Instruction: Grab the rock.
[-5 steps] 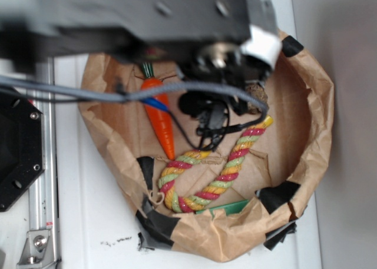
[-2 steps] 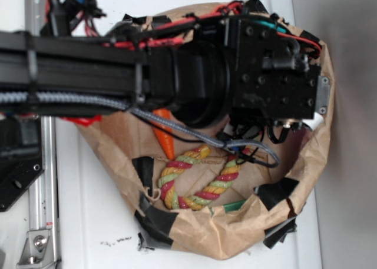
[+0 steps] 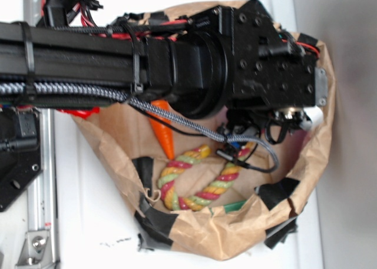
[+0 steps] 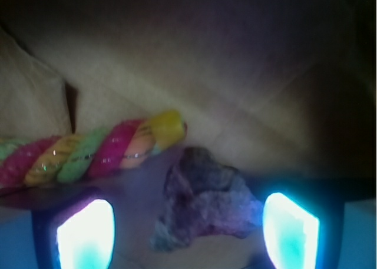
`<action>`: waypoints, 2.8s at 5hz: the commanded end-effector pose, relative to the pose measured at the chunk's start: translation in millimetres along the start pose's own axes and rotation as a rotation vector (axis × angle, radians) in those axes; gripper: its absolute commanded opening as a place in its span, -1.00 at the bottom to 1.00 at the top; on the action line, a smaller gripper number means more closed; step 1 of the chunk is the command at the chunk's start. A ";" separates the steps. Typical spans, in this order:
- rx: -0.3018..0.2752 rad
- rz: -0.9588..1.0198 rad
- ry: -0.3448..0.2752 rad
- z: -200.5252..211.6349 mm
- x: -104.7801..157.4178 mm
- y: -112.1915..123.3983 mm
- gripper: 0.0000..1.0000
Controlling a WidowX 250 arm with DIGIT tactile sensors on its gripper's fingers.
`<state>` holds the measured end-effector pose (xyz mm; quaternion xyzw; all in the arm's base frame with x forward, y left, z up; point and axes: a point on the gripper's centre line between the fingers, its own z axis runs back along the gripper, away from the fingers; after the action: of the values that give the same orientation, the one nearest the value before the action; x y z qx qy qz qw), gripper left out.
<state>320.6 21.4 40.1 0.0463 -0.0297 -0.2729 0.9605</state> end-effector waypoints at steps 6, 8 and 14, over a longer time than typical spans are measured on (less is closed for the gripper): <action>-0.051 0.141 -0.198 86.6 -27.0 -9.5 0.80; 0.000 0.015 -0.188 34.4 11.4 6.9 1.00; -0.093 -0.045 -0.091 -0.7 -3.3 -15.4 -1.00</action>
<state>306.2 11.1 23.7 -0.0235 -0.0270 -0.2881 0.9569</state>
